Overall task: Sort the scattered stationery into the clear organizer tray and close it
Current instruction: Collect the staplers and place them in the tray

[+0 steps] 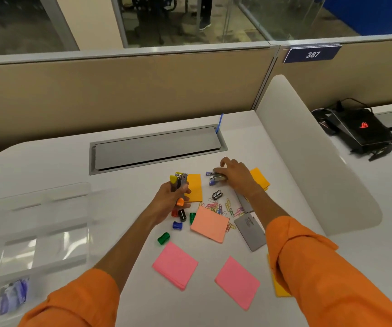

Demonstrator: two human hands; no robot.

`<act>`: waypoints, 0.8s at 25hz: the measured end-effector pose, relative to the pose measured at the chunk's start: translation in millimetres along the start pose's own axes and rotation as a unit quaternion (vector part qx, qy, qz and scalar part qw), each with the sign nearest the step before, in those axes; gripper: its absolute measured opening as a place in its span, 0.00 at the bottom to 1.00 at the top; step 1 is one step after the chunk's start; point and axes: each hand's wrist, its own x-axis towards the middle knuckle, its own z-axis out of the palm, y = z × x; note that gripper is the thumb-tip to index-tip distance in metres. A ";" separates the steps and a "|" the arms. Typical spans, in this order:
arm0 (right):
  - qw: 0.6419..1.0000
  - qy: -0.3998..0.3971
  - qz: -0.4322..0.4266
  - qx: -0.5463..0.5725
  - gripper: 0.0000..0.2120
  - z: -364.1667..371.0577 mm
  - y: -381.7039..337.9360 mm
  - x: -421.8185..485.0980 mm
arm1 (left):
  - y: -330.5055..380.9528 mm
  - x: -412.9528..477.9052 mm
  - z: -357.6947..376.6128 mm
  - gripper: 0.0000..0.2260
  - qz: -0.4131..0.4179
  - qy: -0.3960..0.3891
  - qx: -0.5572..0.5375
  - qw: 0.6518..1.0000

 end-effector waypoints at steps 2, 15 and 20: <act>1.000 0.018 0.006 0.004 0.15 4.6 -0.6 -0.2 | 0.3 -2.4 -1.9 0.13 -0.016 0.000 -0.013 1.000; 0.988 0.137 0.055 0.053 0.19 -11.0 -64.3 -5.6 | 9.4 -66.0 -35.9 0.11 0.039 0.001 0.065 0.997; 0.980 0.167 0.020 0.105 0.16 -28.8 -145.4 -28.6 | 10.4 -105.3 -63.5 0.17 0.062 0.041 0.117 0.990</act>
